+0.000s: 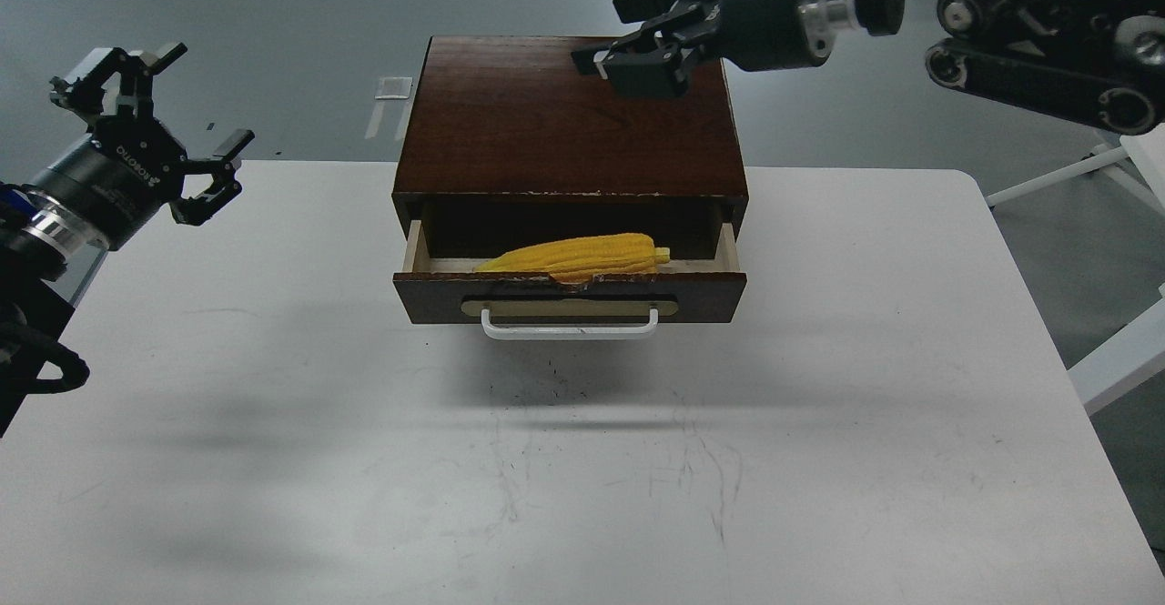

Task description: Put corn in drawer with both arms

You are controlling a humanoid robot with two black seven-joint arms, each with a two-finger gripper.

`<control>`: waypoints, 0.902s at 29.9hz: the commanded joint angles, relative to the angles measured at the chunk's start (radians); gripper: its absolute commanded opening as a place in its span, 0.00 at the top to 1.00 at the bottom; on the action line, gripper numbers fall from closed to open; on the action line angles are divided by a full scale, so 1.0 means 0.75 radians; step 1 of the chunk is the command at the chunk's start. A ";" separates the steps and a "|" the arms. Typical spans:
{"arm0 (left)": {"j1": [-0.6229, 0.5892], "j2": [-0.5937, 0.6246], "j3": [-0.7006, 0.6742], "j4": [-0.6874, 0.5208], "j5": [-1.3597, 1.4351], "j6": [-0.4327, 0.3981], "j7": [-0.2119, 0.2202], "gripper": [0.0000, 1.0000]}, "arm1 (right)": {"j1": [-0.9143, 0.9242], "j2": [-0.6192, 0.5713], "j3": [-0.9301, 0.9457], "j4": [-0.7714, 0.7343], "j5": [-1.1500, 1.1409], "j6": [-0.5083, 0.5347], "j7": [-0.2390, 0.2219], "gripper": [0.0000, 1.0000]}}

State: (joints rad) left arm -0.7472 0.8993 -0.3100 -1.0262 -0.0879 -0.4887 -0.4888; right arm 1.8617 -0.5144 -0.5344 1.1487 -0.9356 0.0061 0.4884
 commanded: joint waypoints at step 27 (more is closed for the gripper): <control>0.039 -0.029 0.013 0.000 0.009 0.000 0.000 0.01 | -1.623 -0.063 1.365 -0.096 0.906 -0.018 0.000 0.02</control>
State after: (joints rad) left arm -0.7234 0.8796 -0.2991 -1.0262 -0.0807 -0.4887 -0.4888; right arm 0.6671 -0.5788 0.4877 1.0799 -0.2598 -0.0093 0.4887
